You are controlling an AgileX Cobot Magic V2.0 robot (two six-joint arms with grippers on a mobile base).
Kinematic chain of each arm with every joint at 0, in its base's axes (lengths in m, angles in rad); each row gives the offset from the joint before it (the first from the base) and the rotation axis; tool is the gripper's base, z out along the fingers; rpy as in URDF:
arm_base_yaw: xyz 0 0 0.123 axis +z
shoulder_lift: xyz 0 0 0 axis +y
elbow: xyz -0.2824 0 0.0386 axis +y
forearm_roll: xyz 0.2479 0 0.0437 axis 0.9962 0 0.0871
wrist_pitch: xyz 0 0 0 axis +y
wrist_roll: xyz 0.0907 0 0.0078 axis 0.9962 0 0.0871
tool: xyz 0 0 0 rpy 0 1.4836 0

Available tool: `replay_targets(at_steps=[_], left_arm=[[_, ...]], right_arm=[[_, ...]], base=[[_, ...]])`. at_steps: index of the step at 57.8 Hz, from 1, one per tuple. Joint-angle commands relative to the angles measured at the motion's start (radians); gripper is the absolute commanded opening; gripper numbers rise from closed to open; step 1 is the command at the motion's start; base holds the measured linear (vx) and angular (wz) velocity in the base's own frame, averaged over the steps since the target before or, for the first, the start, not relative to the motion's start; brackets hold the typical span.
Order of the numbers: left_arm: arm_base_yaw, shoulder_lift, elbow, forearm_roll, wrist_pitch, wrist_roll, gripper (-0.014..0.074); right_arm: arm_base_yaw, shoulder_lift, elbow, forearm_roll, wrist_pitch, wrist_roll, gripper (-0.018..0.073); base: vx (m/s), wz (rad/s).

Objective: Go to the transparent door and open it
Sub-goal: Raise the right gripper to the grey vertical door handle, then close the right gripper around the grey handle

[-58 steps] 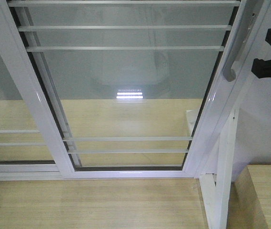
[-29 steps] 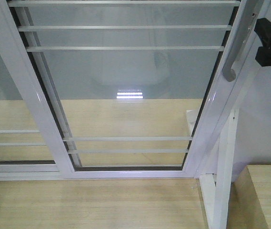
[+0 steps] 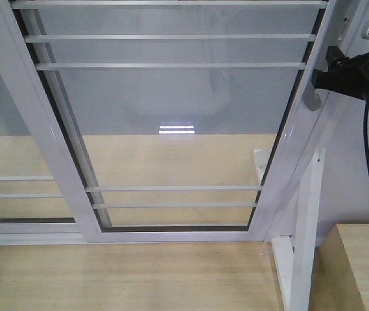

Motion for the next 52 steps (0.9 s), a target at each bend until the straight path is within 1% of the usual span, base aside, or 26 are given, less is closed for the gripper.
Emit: replay_targets(at_steps=[1,7,13,16,27,30,34,39,52], left_arm=[[-0.002,-0.010,-0.039,-0.010,-0.059,-0.007,0.0558],[-0.002,-0.010,-0.039,-0.010,-0.058,-0.006,0.0558],[-0.002,-0.010,-0.039,-0.010,-0.058,-0.006,0.0558],[-0.002,-0.010,-0.039,-0.010,-0.058,-0.006,0.0558],[-0.002,-0.010,-0.039,-0.010,-0.058,-0.006,0.0558],[-0.002,-0.010,-0.039,-0.010,-0.058,-0.006,0.0558],[-0.002,-0.010,-0.039,-0.010,-0.058,-0.006,0.0558],[-0.002,-0.010,-0.039,-0.010,-0.058,-0.006,0.0558],[-0.002,-0.010,-0.039,-0.010,-0.055,-0.005,0.0558]], right_arm=[[-0.008,0.031,-0.056,-0.016,-0.142,0.001,0.0498],[-0.038,0.102,-0.110,-0.019,-0.131,0.016,0.0498],[-0.070,0.150,-0.165,-0.023,-0.108,0.052,0.0498],[-0.085,0.172,-0.188,-0.041,-0.098,0.074,0.0498],[-0.095,0.227,-0.246,-0.202,-0.081,0.153,0.0498],[-0.095,0.237,-0.256,-0.261,-0.083,0.194,0.0498],[-0.095,0.250,-0.268,-0.304,-0.091,0.238,0.0498],[-0.095,0.269,-0.286,-0.317,-0.097,0.259,0.0498],[-0.095,0.329,-0.357,-0.310,-0.097,0.254,0.0498]], base=[[0.00,0.00],[0.00,0.00],[0.00,0.00],[0.00,0.00],[0.00,0.00],[0.00,0.00],[0.00,0.00],[0.00,0.00],[0.00,0.00]])
